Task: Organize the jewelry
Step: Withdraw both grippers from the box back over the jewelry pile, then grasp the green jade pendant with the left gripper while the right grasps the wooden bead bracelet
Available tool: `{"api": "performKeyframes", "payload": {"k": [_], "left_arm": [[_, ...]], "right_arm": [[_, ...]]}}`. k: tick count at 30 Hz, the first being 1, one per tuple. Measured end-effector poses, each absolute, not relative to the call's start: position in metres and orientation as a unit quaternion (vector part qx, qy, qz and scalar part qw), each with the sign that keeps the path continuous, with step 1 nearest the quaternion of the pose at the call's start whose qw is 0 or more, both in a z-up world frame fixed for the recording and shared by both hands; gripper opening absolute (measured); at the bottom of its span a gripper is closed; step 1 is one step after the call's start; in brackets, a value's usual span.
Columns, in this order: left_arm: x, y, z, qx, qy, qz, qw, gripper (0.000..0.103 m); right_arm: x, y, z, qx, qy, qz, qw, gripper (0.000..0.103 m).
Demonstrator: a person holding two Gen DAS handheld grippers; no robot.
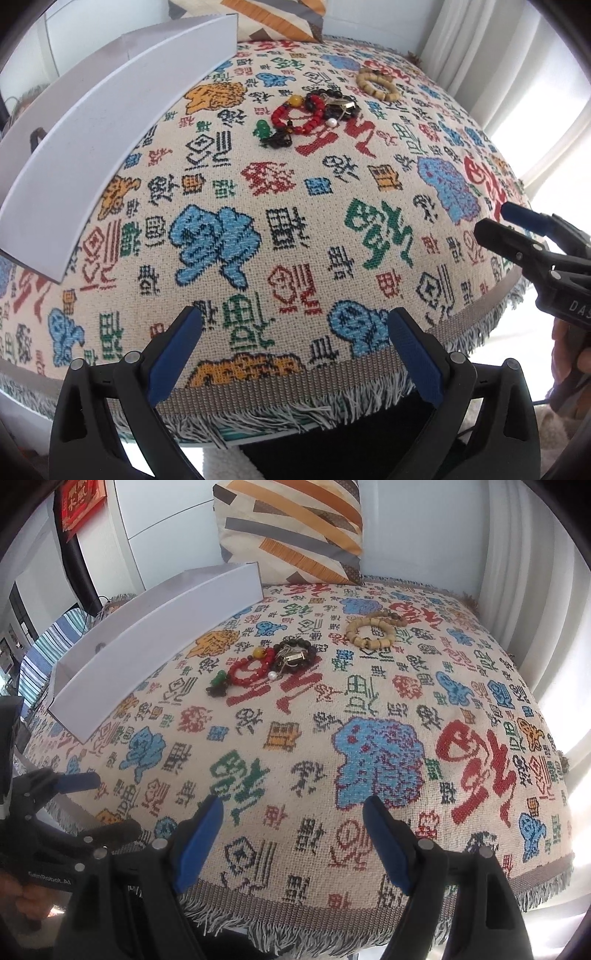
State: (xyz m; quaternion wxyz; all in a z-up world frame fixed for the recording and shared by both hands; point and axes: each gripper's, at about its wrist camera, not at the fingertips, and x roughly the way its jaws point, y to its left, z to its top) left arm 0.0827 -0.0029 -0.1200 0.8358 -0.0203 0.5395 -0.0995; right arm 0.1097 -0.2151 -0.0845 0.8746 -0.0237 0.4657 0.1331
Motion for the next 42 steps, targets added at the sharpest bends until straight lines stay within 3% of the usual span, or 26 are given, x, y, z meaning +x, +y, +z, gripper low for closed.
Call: {"api": "performKeyframes", "payload": {"k": [14, 26, 30, 34, 36, 37, 38, 39, 42], "left_arm": [[0.113, 0.019, -0.113, -0.046, 0.552, -0.082, 0.829, 0.100], [0.201, -0.027, -0.109, 0.043, 0.516, -0.116, 0.847, 0.099], [0.234, -0.037, -0.133, 0.051, 0.534, -0.114, 0.836, 0.081], [0.252, -0.038, -0.149, 0.048, 0.542, -0.102, 0.832, 0.071], [0.255, -0.040, -0.155, 0.051, 0.545, -0.099, 0.831, 0.052], [0.256, -0.039, -0.155, 0.050, 0.542, -0.097, 0.833, 0.050], [0.256, -0.039, -0.155, 0.047, 0.538, -0.095, 0.836, 0.041], [0.256, -0.038, -0.154, 0.046, 0.536, -0.092, 0.838, 0.021], [0.255, -0.028, -0.151, 0.022, 0.539, -0.091, 0.837, 0.014]], "right_arm": [[0.111, -0.230, -0.085, -0.004, 0.467, 0.128, 0.875, 0.080], [0.113, -0.245, -0.090, 0.024, 0.469, 0.121, 0.874, 0.080], [0.110, -0.250, -0.090, 0.029, 0.470, 0.118, 0.874, 0.080], [0.108, -0.259, -0.090, 0.035, 0.469, 0.111, 0.875, 0.080], [0.108, -0.262, -0.093, 0.038, 0.472, 0.108, 0.874, 0.080], [0.108, -0.263, -0.094, 0.040, 0.474, 0.107, 0.873, 0.080], [0.108, -0.264, -0.095, 0.041, 0.475, 0.108, 0.872, 0.080], [0.108, -0.264, -0.095, 0.042, 0.476, 0.109, 0.872, 0.080], [0.108, -0.263, -0.095, 0.044, 0.476, 0.114, 0.871, 0.080]]}}
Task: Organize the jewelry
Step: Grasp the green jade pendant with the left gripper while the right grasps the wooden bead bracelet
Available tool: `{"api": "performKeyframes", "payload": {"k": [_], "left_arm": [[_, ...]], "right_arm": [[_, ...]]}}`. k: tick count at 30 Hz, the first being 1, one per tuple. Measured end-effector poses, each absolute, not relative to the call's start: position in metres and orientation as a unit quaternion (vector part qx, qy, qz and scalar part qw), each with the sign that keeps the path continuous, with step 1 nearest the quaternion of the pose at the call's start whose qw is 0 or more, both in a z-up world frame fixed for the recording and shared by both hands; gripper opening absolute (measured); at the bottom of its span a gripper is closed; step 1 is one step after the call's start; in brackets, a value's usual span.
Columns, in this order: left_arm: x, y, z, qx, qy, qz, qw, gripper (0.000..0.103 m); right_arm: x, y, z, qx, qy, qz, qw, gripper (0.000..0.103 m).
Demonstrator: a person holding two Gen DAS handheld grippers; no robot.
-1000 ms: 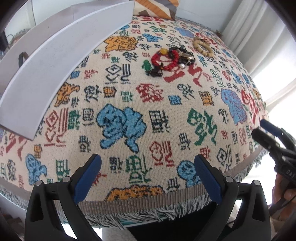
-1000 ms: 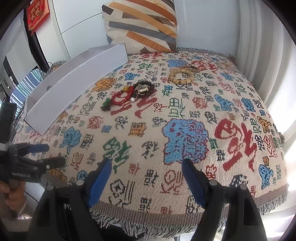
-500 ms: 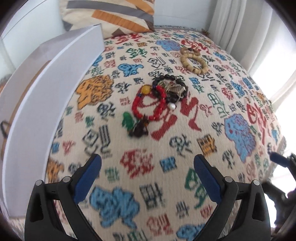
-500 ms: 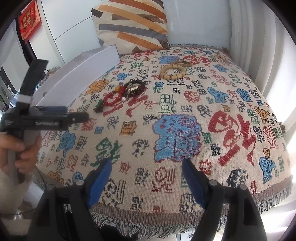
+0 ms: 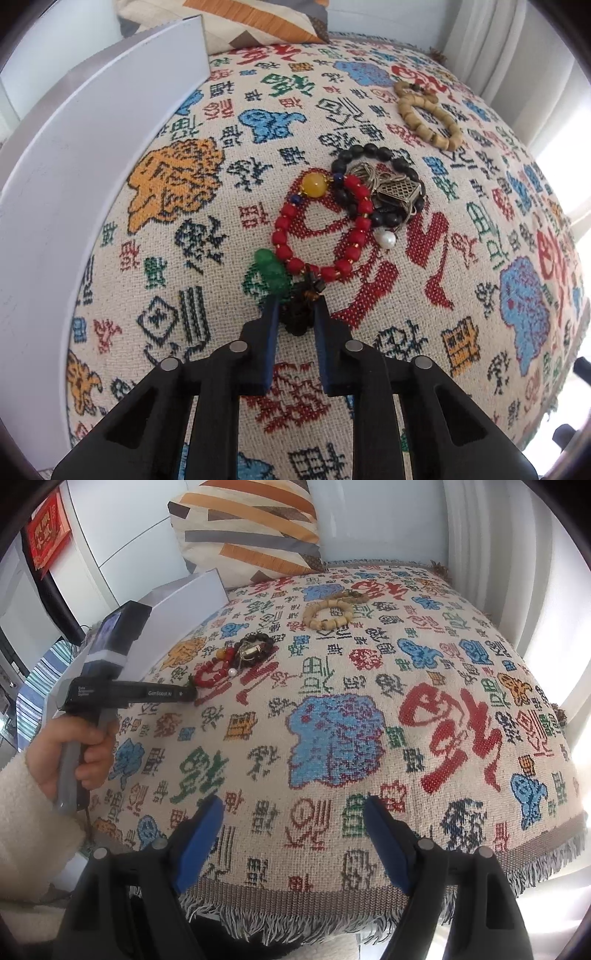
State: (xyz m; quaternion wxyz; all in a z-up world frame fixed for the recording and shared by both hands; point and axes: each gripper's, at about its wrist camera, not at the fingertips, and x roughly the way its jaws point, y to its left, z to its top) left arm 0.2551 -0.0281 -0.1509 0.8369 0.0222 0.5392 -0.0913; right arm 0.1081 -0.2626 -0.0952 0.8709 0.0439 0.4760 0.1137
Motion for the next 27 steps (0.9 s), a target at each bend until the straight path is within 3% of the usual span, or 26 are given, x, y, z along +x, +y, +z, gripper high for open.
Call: {"api": "performKeyframes", "payload": {"k": [11, 19, 20, 21, 22, 27], "left_arm": [[0.211, 0.036, -0.112, -0.085, 0.522, -0.090, 0.844, 0.014], [0.191, 0.060, -0.107, -0.118, 0.521, -0.091, 0.840, 0.014], [0.190, 0.062, -0.106, -0.120, 0.521, -0.090, 0.841, 0.014], [0.189, 0.064, -0.105, -0.120, 0.520, -0.087, 0.841, 0.014], [0.188, 0.065, -0.104, -0.121, 0.519, -0.086, 0.842, 0.014], [0.188, 0.071, -0.103, -0.126, 0.523, -0.082, 0.839, 0.014]], "right_arm": [[0.128, -0.279, -0.088, 0.087, 0.489, 0.132, 0.858, 0.080], [0.241, -0.323, -0.072, 0.160, 0.483, 0.136, 0.850, 0.079], [0.264, -0.328, -0.078, 0.172, 0.497, 0.127, 0.841, 0.067], [0.287, -0.332, -0.085, 0.188, 0.508, 0.118, 0.832, 0.046], [0.300, -0.333, -0.090, 0.198, 0.515, 0.116, 0.826, 0.040], [0.374, -0.316, -0.114, 0.197, 0.543, 0.094, 0.811, 0.036]]}}
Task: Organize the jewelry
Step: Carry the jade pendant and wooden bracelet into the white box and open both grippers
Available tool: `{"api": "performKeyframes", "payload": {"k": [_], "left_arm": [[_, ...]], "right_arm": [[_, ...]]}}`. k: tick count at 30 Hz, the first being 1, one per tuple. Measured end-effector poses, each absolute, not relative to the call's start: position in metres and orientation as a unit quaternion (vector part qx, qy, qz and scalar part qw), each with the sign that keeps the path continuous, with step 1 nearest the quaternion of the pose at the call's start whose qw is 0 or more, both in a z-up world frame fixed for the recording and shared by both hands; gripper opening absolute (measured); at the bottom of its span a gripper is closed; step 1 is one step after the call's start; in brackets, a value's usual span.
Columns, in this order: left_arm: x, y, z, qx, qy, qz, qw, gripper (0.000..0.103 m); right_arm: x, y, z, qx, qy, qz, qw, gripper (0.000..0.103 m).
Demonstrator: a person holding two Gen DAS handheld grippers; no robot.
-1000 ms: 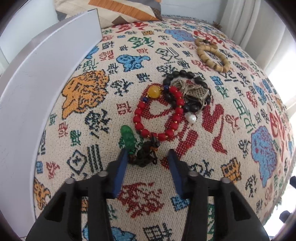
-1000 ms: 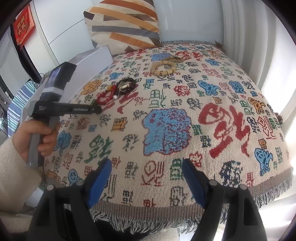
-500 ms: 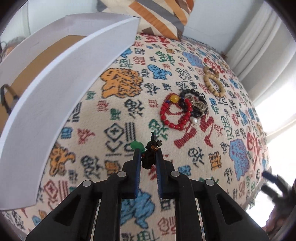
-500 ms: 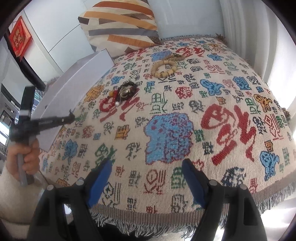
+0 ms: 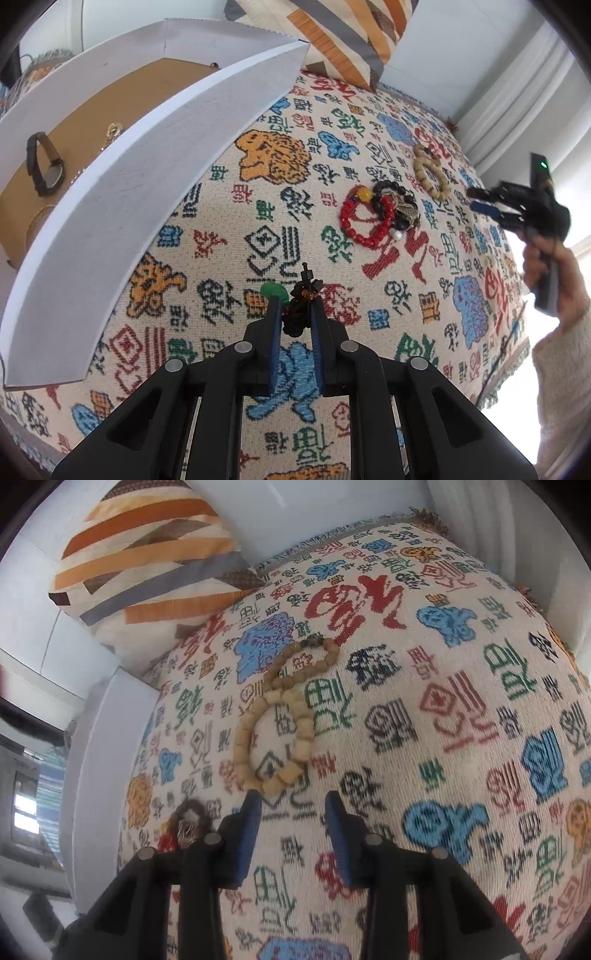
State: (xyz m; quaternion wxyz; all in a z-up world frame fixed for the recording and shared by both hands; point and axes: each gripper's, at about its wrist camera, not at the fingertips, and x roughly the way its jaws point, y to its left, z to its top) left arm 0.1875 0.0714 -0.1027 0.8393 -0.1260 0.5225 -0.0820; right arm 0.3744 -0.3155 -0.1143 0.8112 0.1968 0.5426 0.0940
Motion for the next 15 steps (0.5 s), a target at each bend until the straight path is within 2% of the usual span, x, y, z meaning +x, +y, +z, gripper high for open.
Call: {"api": "performKeyframes", "payload": {"k": [5, 7, 8, 15], "left_arm": [[0.189, 0.077, -0.094, -0.143, 0.523, -0.095, 0.835, 0.013], [0.189, 0.081, -0.087, -0.155, 0.520, -0.104, 0.833, 0.013], [0.189, 0.084, -0.083, -0.163, 0.519, -0.110, 0.832, 0.013], [0.182, 0.102, -0.059, -0.195, 0.511, -0.129, 0.827, 0.013]], "right_arm": [[0.414, -0.294, -0.136, 0.171, 0.549, 0.052, 0.817, 0.036], [0.421, -0.290, -0.143, 0.149, 0.552, 0.046, 0.819, 0.026], [0.422, -0.282, -0.141, 0.107, 0.551, 0.032, 0.827, 0.014], [0.399, -0.283, -0.113, 0.062, 0.526, 0.035, 0.848, 0.014]]}}
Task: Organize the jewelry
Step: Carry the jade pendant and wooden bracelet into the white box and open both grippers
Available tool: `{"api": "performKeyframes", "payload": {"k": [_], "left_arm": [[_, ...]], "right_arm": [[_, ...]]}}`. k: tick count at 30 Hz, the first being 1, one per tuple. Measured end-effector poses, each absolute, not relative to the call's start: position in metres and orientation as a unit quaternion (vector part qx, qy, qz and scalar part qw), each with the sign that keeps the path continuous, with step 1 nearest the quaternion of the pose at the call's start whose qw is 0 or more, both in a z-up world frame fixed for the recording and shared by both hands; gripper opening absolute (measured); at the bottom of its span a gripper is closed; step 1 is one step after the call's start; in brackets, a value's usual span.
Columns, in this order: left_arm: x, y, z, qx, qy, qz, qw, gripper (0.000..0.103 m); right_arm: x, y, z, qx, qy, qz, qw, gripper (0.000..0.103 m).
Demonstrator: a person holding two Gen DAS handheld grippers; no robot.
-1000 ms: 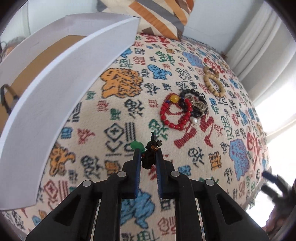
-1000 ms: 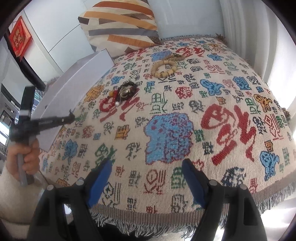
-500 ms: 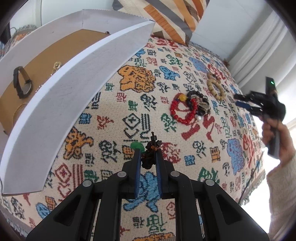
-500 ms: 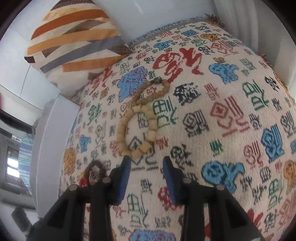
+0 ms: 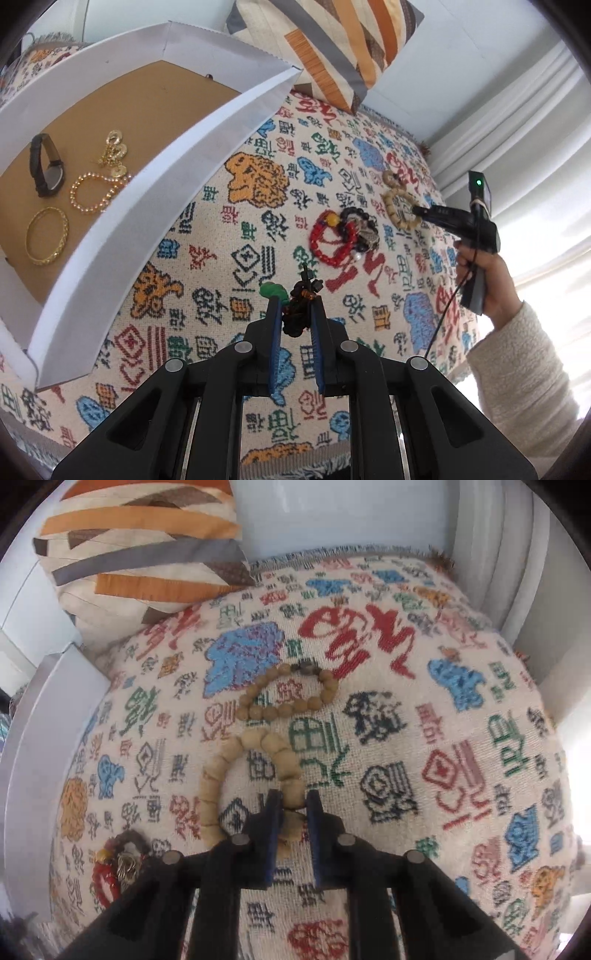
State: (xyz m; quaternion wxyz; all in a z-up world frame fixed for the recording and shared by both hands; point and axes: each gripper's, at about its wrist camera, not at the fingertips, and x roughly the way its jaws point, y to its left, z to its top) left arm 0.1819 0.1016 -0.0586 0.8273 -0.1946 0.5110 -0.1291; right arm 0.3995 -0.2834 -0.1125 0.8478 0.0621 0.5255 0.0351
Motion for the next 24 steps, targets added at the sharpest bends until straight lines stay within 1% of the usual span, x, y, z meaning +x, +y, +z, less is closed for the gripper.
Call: {"api": "performKeyframes", "payload": {"k": [6, 14, 19, 24], "left_arm": [[0.172, 0.115, -0.032, -0.201, 0.499, -0.142, 0.831, 0.013], [0.165, 0.161, 0.017, -0.235, 0.468, -0.143, 0.840, 0.013], [0.165, 0.197, 0.045, -0.221, 0.445, -0.093, 0.863, 0.013], [0.179, 0.231, 0.043, -0.219, 0.444, -0.037, 0.868, 0.013]], "right_arm": [[0.371, -0.269, -0.048, 0.023, 0.486, 0.086, 0.869, 0.014], [0.351, -0.196, 0.031, -0.004, 0.441, 0.192, 0.877, 0.014], [0.343, -0.128, 0.062, -0.034, 0.413, 0.255, 0.874, 0.014], [0.346, -0.063, 0.075, -0.056, 0.396, 0.303, 0.865, 0.014]]}}
